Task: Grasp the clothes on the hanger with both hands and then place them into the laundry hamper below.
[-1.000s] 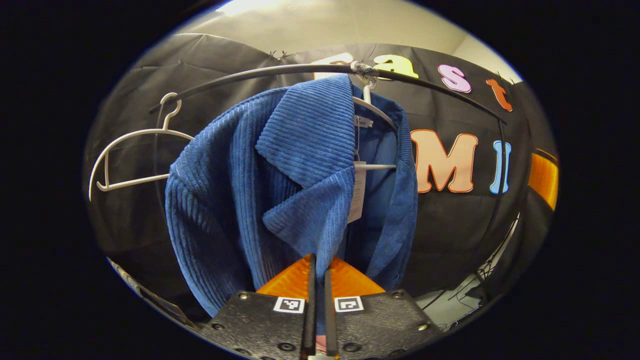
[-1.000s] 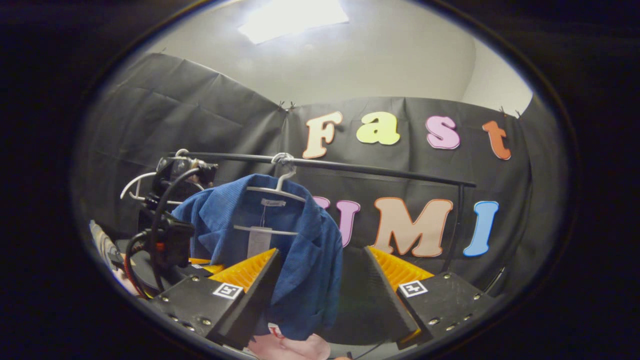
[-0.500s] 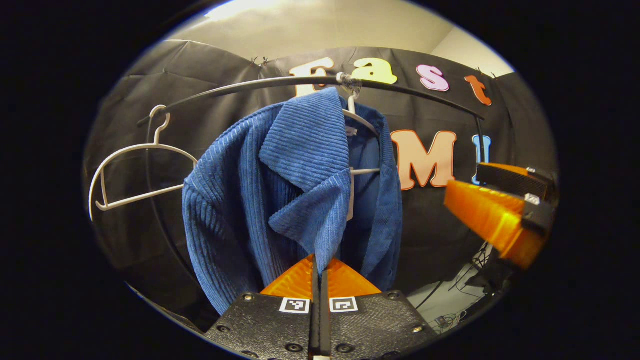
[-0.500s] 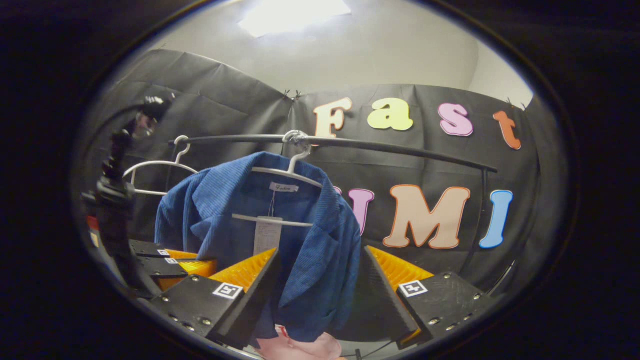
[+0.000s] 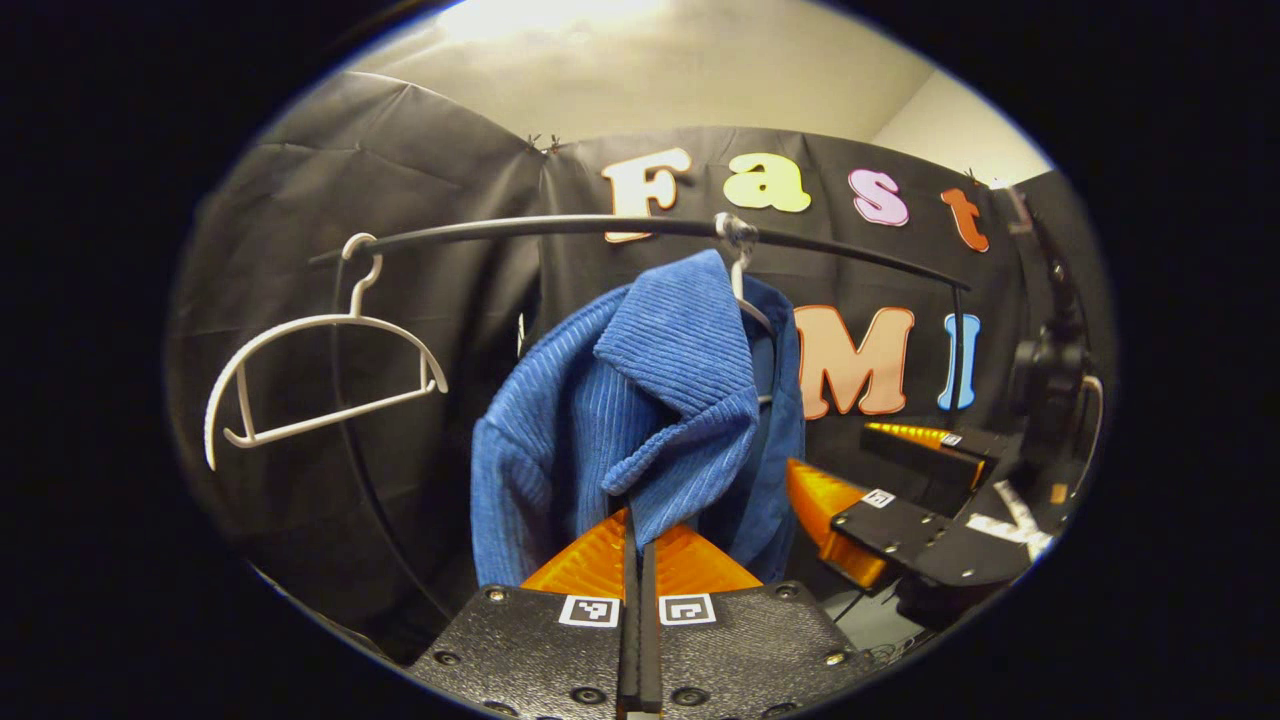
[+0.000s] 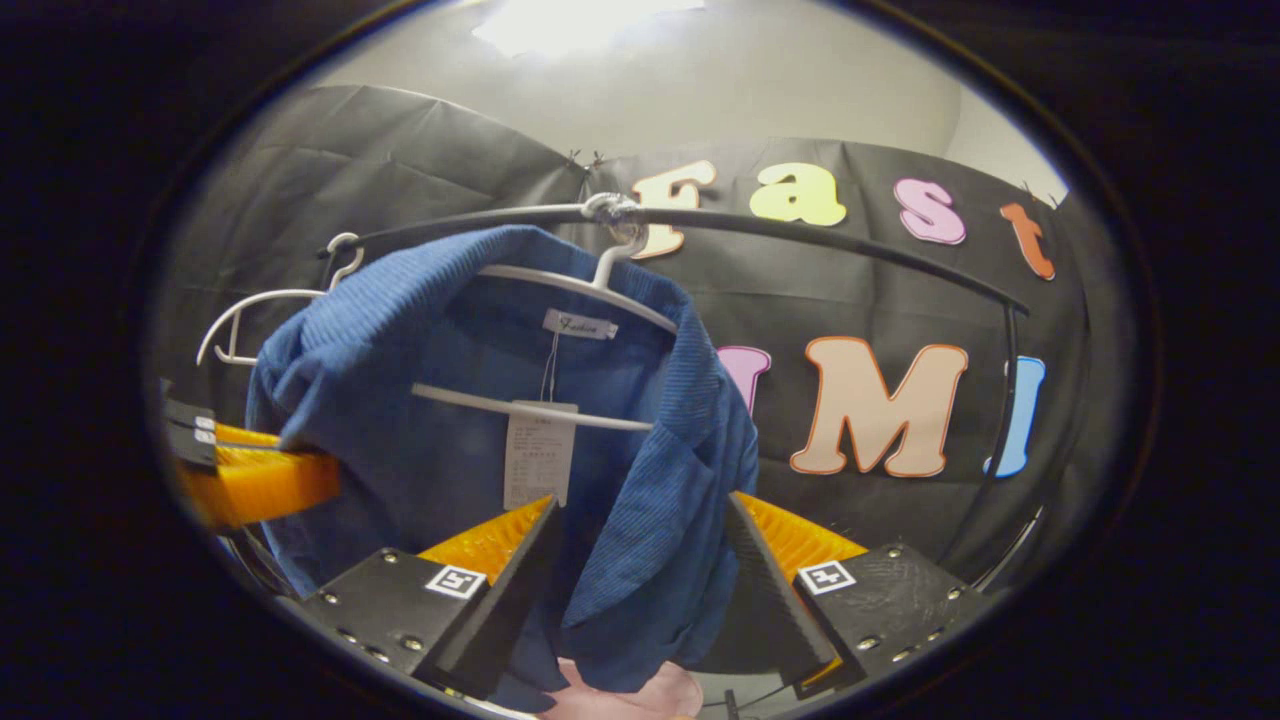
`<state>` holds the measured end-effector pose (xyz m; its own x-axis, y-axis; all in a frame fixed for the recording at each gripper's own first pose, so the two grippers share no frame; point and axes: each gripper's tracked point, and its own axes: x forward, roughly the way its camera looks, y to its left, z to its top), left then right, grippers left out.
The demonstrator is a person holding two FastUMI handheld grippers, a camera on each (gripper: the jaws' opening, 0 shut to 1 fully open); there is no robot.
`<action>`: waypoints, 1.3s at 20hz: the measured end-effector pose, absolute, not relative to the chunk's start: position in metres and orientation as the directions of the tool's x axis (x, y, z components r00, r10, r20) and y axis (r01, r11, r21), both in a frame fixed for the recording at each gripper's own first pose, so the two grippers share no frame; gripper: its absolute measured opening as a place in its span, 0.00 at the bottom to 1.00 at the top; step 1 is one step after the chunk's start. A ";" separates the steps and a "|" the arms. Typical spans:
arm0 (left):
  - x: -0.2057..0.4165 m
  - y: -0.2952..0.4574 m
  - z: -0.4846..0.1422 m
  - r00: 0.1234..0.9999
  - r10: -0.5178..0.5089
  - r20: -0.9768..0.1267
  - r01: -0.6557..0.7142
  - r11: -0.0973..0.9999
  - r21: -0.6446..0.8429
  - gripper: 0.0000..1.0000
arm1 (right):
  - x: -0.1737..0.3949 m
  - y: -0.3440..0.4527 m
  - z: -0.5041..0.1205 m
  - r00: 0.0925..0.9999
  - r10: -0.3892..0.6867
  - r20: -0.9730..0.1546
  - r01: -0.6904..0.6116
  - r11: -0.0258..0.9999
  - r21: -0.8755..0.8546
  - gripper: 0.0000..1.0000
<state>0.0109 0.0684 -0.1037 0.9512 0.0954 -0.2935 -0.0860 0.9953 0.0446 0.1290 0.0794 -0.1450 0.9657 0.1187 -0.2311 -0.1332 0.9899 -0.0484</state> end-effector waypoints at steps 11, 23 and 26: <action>-0.003 0.097 -0.071 0.947 0.206 -0.246 -0.190 0.978 0.087 0.00 | 0.176 0.088 -0.191 0.950 0.069 -0.305 -0.063 0.998 0.031 0.97; -0.005 0.116 -0.043 0.942 0.283 -0.179 -0.265 0.957 0.118 0.00 | 0.188 0.056 -0.227 0.919 -0.009 -0.395 -0.002 1.000 -0.027 0.36; -0.002 0.120 -0.036 0.943 0.288 -0.166 -0.274 0.957 0.099 0.00 | 0.189 0.032 -0.221 0.917 -0.056 -0.395 0.043 0.998 -0.042 0.12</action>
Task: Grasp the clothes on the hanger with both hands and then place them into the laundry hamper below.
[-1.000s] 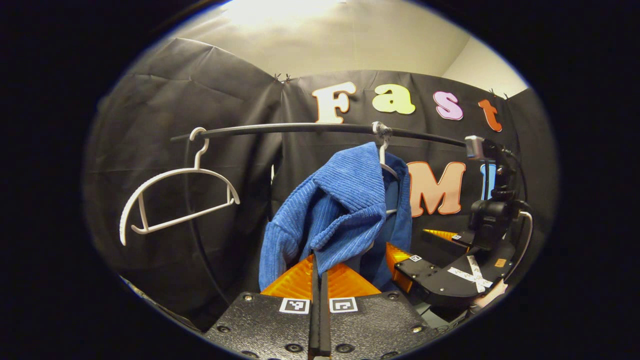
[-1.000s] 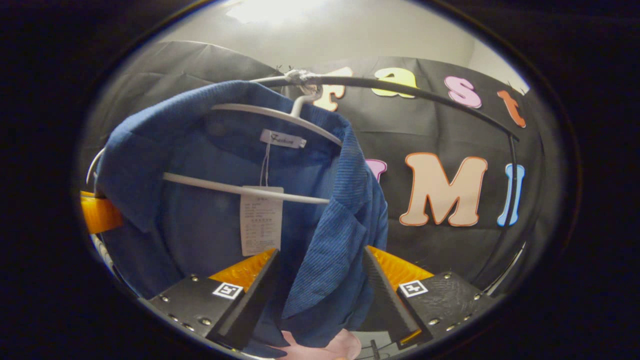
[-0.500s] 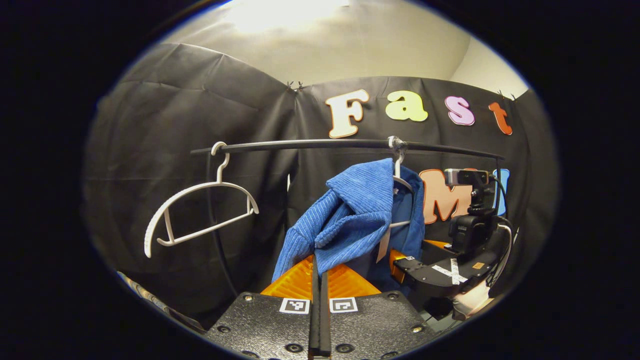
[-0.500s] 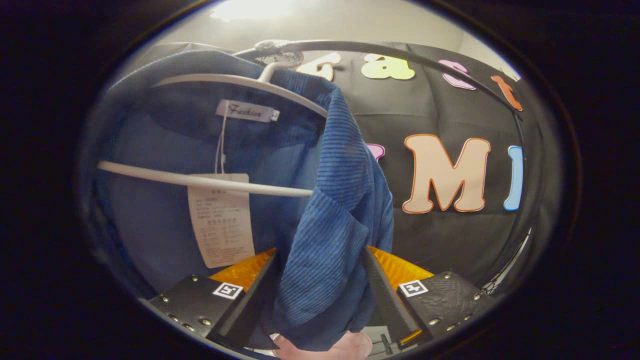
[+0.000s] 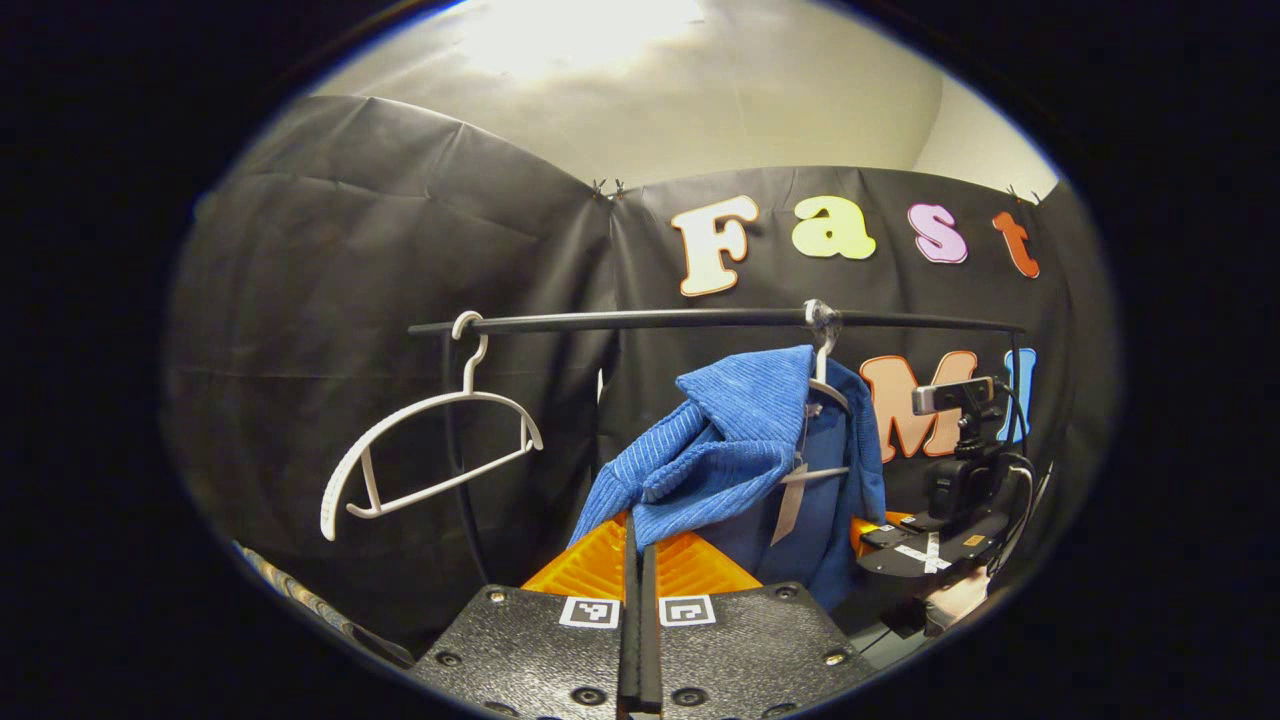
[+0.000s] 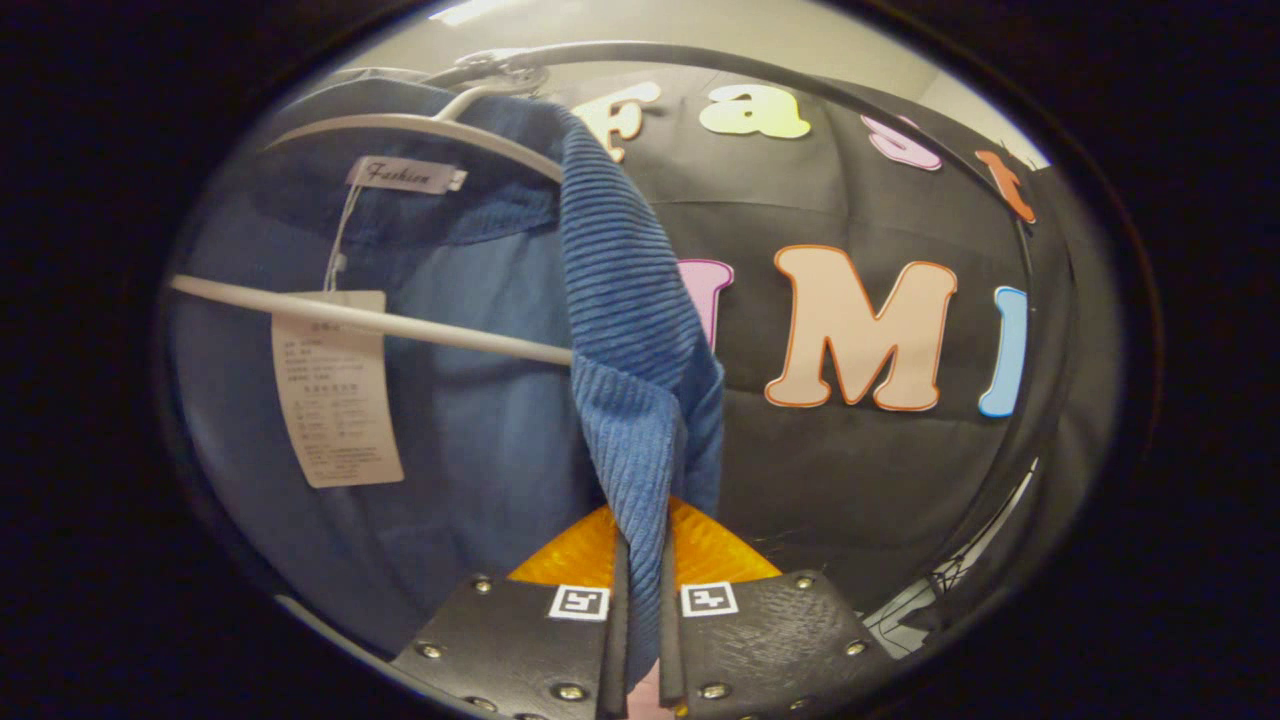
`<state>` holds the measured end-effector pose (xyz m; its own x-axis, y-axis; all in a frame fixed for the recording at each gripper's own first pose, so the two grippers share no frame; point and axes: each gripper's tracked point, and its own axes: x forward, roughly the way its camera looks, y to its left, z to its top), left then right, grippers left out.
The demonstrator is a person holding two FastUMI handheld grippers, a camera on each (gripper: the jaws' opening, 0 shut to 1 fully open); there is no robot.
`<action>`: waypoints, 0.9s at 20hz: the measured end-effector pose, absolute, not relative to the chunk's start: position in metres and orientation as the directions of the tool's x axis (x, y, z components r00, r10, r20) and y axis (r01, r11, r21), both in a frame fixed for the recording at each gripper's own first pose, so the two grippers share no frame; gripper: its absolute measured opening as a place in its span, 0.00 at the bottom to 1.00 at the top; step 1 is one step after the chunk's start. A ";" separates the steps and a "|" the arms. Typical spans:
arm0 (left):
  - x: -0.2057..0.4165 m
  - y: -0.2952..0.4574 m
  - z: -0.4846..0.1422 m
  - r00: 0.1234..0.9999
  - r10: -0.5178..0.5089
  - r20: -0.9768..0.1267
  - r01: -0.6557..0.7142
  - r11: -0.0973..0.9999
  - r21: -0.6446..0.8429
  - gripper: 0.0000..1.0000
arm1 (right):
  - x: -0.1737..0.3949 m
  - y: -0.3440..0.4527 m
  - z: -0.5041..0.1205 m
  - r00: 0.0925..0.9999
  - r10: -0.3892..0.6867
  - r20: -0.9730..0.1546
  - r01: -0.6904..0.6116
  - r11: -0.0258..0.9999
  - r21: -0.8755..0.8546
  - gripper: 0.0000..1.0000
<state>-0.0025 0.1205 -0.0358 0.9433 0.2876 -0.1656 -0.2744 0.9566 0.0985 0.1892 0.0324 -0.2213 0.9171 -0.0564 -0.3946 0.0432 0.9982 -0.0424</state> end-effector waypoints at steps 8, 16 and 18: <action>0.004 0.131 -0.010 0.957 0.262 -0.126 -0.260 0.965 0.037 0.00 | 0.206 -0.030 -0.177 0.943 -0.159 -0.292 0.138 0.986 -0.093 0.12; 0.010 0.118 0.015 0.977 0.189 -0.100 -0.195 0.979 -0.057 0.00 | 0.237 -0.074 -0.145 0.949 -0.220 -0.224 0.212 0.975 -0.060 0.12; 0.013 0.122 0.021 0.979 0.182 -0.089 -0.188 0.980 -0.061 0.00 | 0.245 -0.080 -0.136 0.952 -0.226 -0.206 0.222 0.974 -0.044 0.12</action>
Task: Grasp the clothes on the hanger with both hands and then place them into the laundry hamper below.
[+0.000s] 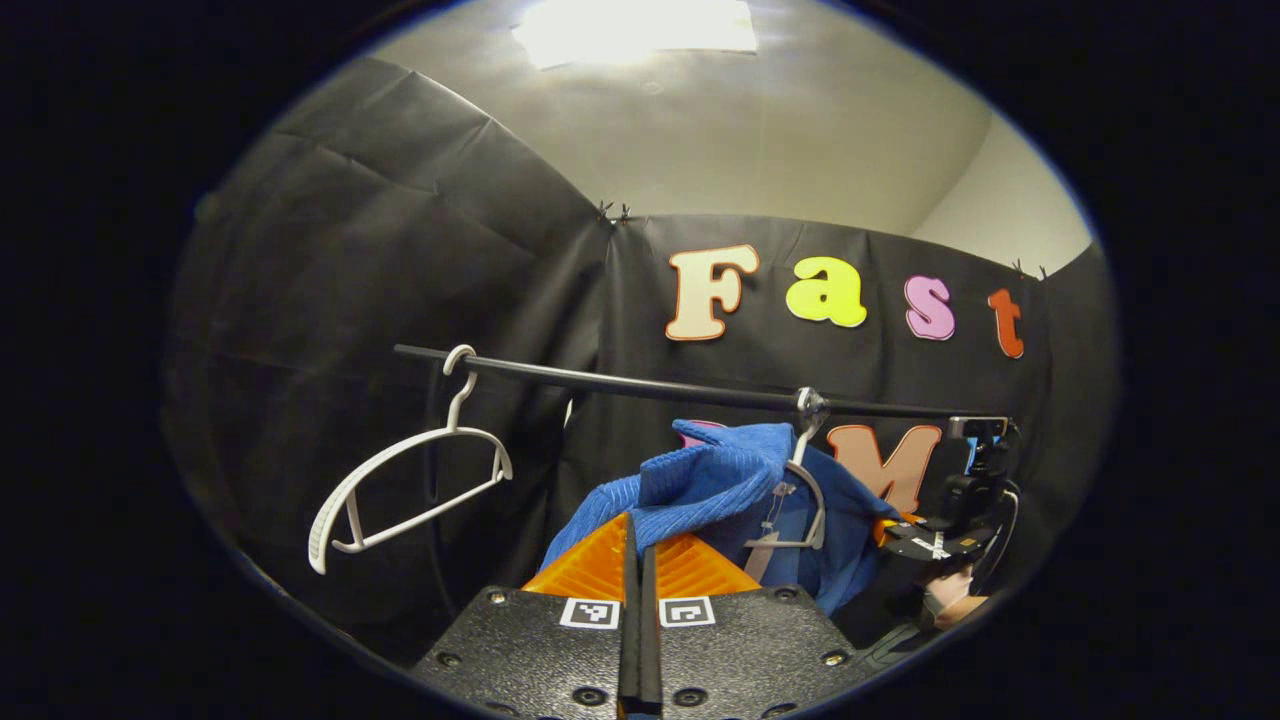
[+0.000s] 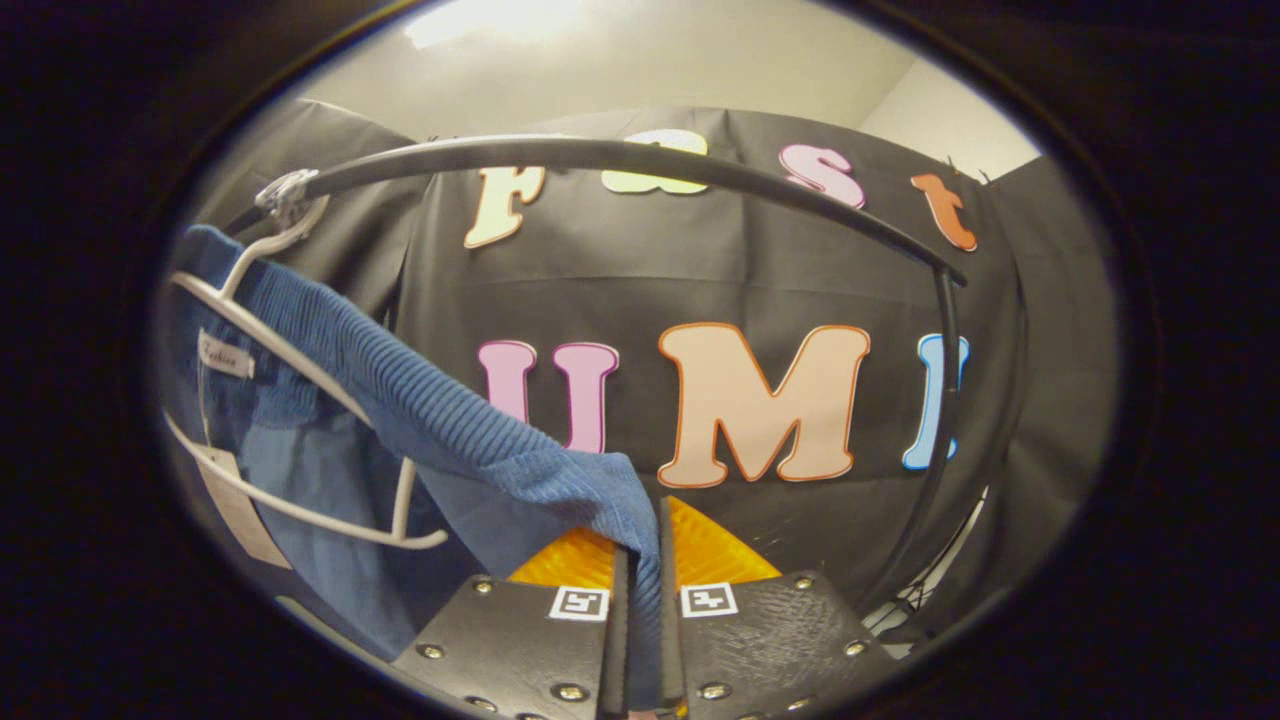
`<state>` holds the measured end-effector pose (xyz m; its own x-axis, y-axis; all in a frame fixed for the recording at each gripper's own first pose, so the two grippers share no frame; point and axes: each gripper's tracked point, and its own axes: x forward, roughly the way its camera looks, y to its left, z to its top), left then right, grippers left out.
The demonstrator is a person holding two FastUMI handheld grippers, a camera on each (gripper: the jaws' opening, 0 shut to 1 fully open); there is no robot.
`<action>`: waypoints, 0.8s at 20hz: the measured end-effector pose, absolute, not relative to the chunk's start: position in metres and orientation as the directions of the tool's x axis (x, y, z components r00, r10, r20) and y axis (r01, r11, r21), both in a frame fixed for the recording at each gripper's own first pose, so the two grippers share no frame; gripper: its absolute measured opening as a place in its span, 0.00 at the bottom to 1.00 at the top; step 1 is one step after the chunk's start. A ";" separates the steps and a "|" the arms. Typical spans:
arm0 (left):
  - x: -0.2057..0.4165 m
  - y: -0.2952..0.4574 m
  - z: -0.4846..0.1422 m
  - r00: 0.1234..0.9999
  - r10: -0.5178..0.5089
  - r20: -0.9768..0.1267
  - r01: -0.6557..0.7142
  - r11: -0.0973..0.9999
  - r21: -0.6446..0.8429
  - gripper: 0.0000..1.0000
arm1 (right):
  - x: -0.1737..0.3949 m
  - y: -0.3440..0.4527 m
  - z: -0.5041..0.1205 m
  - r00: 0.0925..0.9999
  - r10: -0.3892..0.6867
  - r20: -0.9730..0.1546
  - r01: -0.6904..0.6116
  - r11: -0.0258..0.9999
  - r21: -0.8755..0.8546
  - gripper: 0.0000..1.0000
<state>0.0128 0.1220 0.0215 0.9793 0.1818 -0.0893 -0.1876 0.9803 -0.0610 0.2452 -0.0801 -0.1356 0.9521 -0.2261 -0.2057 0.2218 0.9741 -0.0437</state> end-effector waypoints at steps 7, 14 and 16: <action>0.025 0.133 0.078 0.981 0.190 0.037 -0.192 0.979 0.061 0.00 | 0.263 -0.086 -0.127 0.958 -0.226 -0.178 0.225 0.974 -0.025 0.12; 0.037 0.155 0.088 0.976 0.213 0.042 -0.216 0.970 0.114 0.00 | 0.279 -0.086 -0.132 0.962 -0.206 -0.178 0.203 0.979 -0.034 0.12; 0.042 0.163 0.086 0.976 0.214 0.038 -0.217 0.969 0.115 0.00 | 0.282 -0.084 -0.132 0.964 -0.202 -0.174 0.198 0.979 -0.044 0.12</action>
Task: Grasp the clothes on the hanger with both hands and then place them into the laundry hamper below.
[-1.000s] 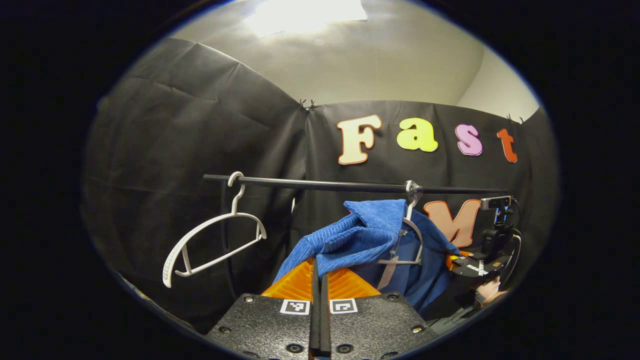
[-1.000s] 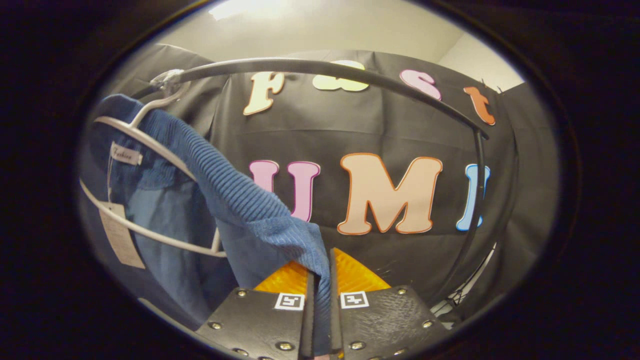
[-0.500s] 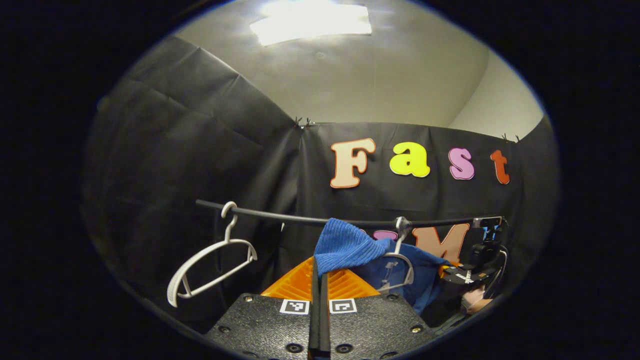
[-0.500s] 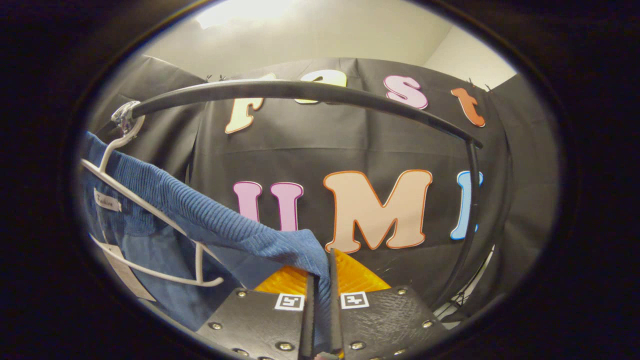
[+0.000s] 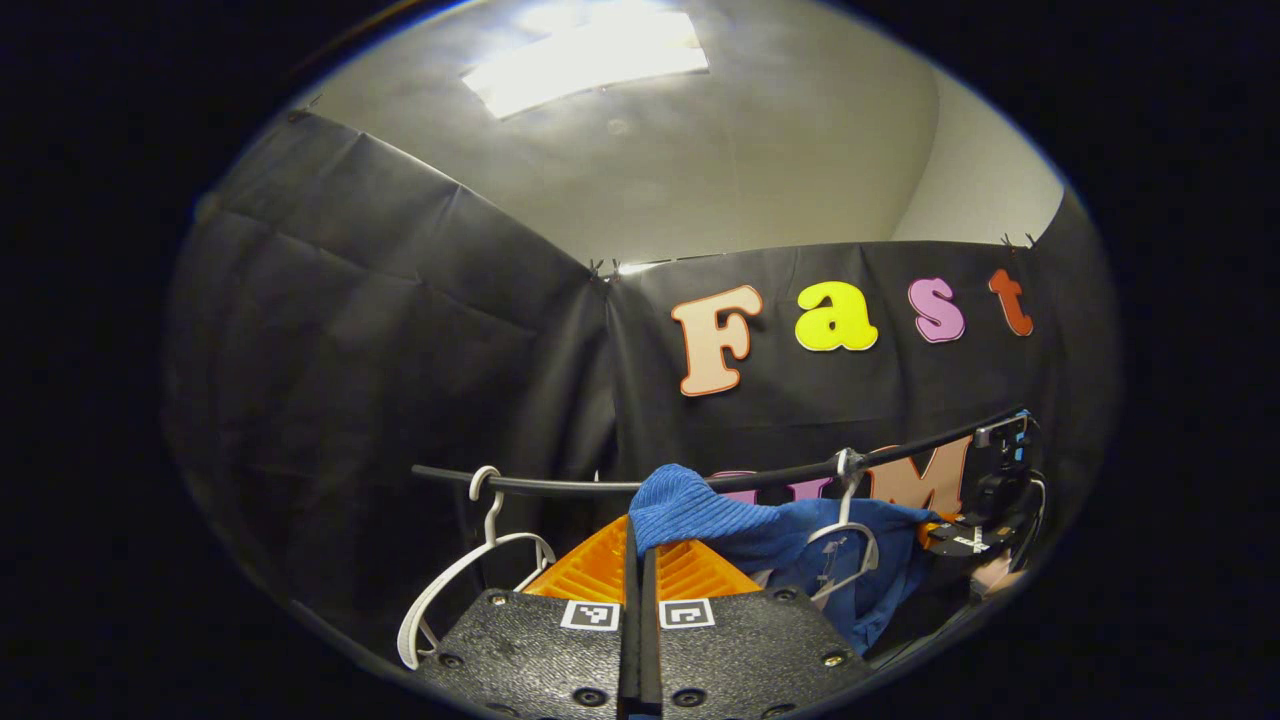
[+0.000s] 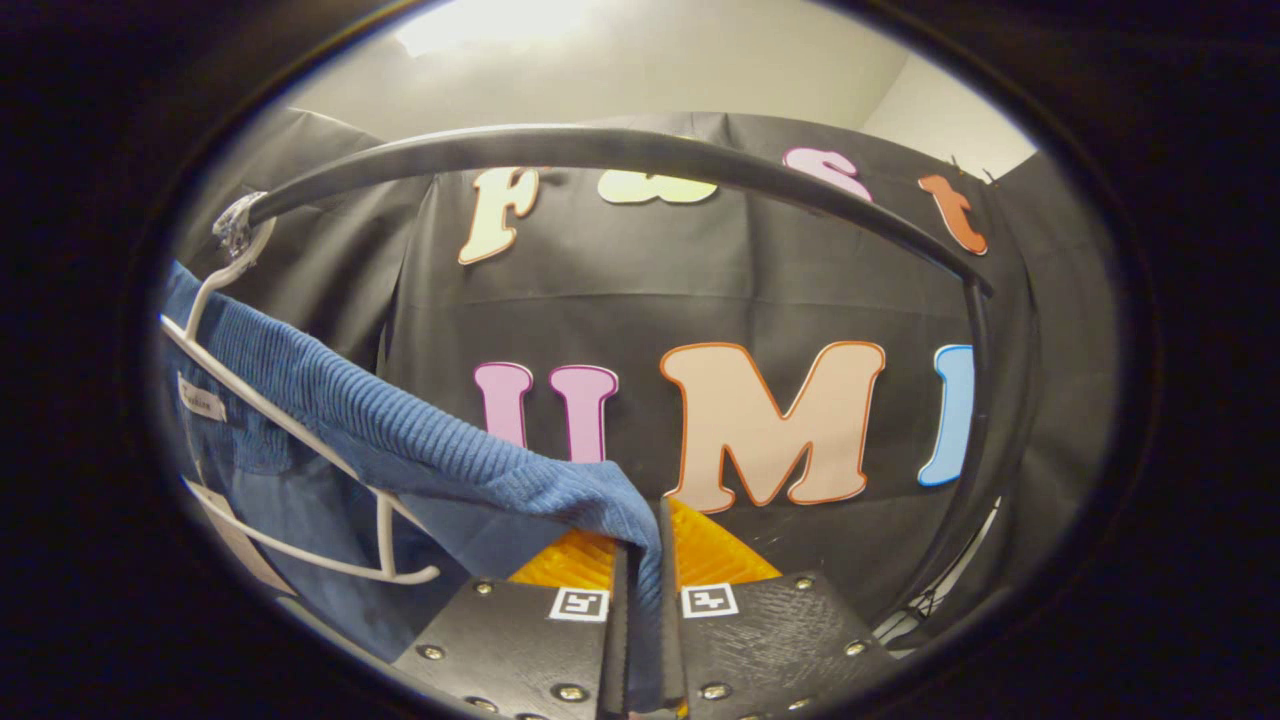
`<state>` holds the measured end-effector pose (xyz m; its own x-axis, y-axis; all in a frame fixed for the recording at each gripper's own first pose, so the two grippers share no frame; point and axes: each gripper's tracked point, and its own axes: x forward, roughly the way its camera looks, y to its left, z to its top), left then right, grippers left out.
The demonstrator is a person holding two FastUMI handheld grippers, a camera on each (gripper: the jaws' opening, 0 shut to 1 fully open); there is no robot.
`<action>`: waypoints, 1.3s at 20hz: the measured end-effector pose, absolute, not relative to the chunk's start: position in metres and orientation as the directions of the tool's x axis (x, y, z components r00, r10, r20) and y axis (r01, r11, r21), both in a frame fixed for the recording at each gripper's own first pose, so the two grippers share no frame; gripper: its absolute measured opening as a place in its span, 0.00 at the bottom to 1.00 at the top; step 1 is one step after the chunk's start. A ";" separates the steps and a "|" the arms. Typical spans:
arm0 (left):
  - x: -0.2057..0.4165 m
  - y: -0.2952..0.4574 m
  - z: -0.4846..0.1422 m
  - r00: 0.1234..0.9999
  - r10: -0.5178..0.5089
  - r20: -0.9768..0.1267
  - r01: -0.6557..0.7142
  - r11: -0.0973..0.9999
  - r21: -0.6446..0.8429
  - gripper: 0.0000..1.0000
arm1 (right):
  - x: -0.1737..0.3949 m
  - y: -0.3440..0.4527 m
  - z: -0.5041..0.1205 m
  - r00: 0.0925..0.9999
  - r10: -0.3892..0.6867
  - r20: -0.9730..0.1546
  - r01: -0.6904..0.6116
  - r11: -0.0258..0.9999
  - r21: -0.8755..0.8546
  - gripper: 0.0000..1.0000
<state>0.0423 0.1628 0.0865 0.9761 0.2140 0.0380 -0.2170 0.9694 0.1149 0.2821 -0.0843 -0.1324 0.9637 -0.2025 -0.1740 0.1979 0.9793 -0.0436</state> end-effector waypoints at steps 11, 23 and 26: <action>0.074 0.223 0.067 0.957 0.289 0.037 -0.290 0.934 0.211 0.00 | 0.276 -0.076 -0.135 0.970 -0.164 -0.176 0.153 0.985 -0.075 0.12; 0.084 0.216 0.006 0.985 0.174 -0.013 -0.169 0.973 0.159 0.00 | 0.290 -0.089 -0.164 0.944 -0.218 -0.246 0.193 0.973 -0.124 0.12; 0.083 0.212 -0.010 0.989 0.144 -0.041 -0.138 0.982 0.127 0.00 | 0.297 -0.093 -0.180 0.930 -0.228 -0.288 0.202 0.973 -0.115 0.12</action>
